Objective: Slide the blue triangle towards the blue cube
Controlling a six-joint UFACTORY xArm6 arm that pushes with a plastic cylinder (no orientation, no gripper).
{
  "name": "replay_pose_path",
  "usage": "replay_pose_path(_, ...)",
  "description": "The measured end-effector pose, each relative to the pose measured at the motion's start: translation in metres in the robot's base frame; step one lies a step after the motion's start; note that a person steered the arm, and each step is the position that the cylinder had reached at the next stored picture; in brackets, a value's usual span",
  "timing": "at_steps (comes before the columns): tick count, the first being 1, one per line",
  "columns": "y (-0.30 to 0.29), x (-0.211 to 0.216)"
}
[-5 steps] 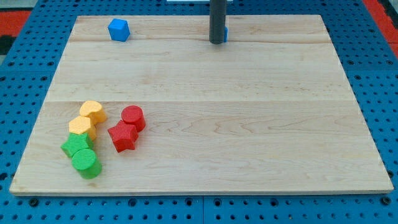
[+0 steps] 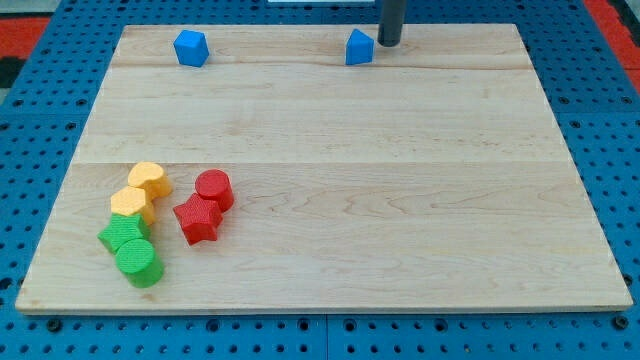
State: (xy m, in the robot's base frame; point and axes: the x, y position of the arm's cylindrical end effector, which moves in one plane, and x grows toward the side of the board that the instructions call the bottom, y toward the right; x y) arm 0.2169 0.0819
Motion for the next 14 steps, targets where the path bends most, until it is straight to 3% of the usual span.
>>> replay_pose_path(1, -0.038, 0.000)
replay_pose_path(2, -0.038, -0.001)
replay_pose_path(3, 0.014, 0.002)
replay_pose_path(5, 0.011, 0.043)
replay_pose_path(14, -0.102, 0.044)
